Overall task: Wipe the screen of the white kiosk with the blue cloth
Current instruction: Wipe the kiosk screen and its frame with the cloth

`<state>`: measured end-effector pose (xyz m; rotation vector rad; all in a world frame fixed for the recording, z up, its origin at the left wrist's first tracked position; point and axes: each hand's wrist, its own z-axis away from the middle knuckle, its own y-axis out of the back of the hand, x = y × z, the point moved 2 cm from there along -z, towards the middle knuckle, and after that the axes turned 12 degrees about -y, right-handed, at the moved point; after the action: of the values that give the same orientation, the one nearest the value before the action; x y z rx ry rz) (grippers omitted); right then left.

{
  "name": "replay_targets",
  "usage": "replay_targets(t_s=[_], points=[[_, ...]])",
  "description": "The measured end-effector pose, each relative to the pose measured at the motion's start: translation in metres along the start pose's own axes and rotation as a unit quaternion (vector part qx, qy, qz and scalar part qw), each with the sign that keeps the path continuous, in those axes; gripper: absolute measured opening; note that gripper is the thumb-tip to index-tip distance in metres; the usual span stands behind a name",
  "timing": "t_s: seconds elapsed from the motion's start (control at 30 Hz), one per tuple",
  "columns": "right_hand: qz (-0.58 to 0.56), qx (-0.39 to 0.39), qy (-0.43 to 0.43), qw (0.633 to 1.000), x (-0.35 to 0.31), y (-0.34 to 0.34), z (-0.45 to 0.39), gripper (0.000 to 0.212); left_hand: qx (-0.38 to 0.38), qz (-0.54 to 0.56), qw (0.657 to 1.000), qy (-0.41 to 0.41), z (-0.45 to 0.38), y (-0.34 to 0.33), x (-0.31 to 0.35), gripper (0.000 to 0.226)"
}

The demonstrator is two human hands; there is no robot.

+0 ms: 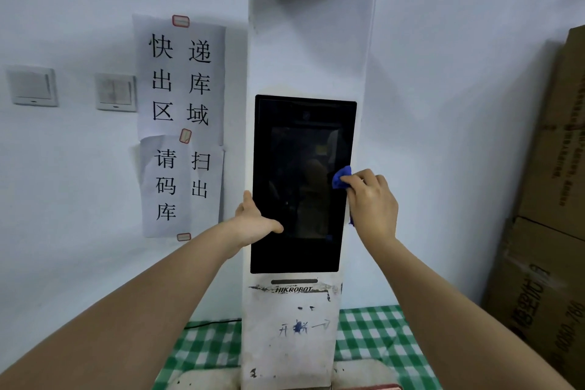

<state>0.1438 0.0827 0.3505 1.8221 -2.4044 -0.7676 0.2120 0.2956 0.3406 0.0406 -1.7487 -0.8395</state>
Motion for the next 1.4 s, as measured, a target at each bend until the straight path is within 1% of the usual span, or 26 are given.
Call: replay_targets(t_s=[0.13, 0.2, 0.27, 0.33, 0.4, 0.5, 0.57, 0.63, 0.7, 0.77, 0.83, 0.9, 0.97, 1.07, 1.13, 1.2, 1.27, 1.3, 1.4], points=[[0.039, -0.049, 0.048, 0.997, 0.011, -0.007, 0.022, 0.039, 0.001, 0.007, 1.0, -0.002, 0.001, 0.001, -0.002, 0.102], [0.051, -0.07, 0.068, 0.994, 0.012, -0.003, 0.019, 0.037, 0.0, 0.008, 1.0, -0.002, 0.001, 0.001, -0.001, 0.102], [0.03, -0.054, 0.047, 0.997, 0.011, 0.005, 0.007, 0.03, 0.0, 0.009, 1.0, -0.002, 0.002, 0.001, 0.0, 0.102], [-0.004, -0.02, -0.005, 1.0, 0.007, 0.01, -0.004, 0.027, 0.001, 0.008, 1.0, -0.002, 0.002, 0.001, 0.0, 0.103], [-0.007, -0.018, -0.032, 0.999, 0.003, 0.008, -0.006, 0.031, 0.001, 0.011, 1.0, -0.003, 0.002, 0.001, -0.001, 0.103], [-0.001, -0.027, -0.039, 0.999, 0.004, 0.0, 0.005, 0.034, 0.002, 0.013, 1.0, -0.004, 0.001, 0.0, -0.003, 0.104], [0.01, -0.038, -0.019, 0.999, 0.007, -0.004, 0.016, 0.036, 0.005, 0.01, 1.0, -0.004, 0.002, 0.0, -0.004, 0.104], [0.043, -0.072, 0.016, 0.996, 0.009, -0.007, 0.026, 0.038, 0.006, 0.011, 1.0, -0.005, 0.002, 0.0, -0.005, 0.104], [0.071, -0.104, 0.038, 0.991, 0.011, -0.005, 0.027, 0.035, 0.004, 0.014, 1.0, -0.006, 0.002, 0.0, -0.003, 0.104], [0.066, -0.095, 0.039, 0.992, 0.011, 0.001, 0.02, 0.037, 0.003, 0.015, 1.0, -0.004, 0.003, 0.0, 0.0, 0.103], [0.024, -0.062, 0.009, 0.998, 0.008, 0.005, 0.011, 0.038, 0.003, 0.016, 1.0, -0.003, 0.004, 0.0, 0.002, 0.103], [-0.003, -0.038, -0.026, 0.999, 0.003, 0.005, 0.007, 0.031, 0.003, 0.014, 1.0, -0.004, 0.004, 0.001, 0.002, 0.102], [-0.002, -0.034, -0.036, 0.999, -0.001, 0.001, 0.012, 0.03, 0.003, 0.013, 1.0, -0.004, 0.004, 0.0, 0.002, 0.102], [0.013, -0.069, -0.025, 0.997, 0.003, -0.009, 0.031, 0.037, 0.002, 0.01, 1.0, -0.006, 0.005, -0.001, 0.001, 0.102], [0.03, -0.103, 0.006, 0.994, 0.004, -0.012, 0.043, 0.045, 0.002, 0.012, 1.0, -0.005, 0.005, -0.001, 0.001, 0.102], [0.055, -0.118, 0.036, 0.991, 0.005, -0.011, 0.046, 0.042, -0.002, 0.016, 1.0, -0.001, 0.007, 0.0, 0.001, 0.103], [0.046, -0.108, 0.043, 0.992, 0.005, -0.007, 0.04, 0.041, -0.004, 0.017, 1.0, 0.001, 0.008, 0.001, 0.003, 0.103], [0.029, -0.094, 0.032, 0.995, 0.004, -0.004, 0.036, 0.041, -0.005, 0.017, 1.0, 0.001, 0.009, 0.002, 0.004, 0.102], [-0.013, -0.037, -0.029, 0.999, -0.001, 0.002, 0.02, 0.029, -0.015, 0.025, 1.0, 0.003, 0.013, 0.002, 0.006, 0.099]])
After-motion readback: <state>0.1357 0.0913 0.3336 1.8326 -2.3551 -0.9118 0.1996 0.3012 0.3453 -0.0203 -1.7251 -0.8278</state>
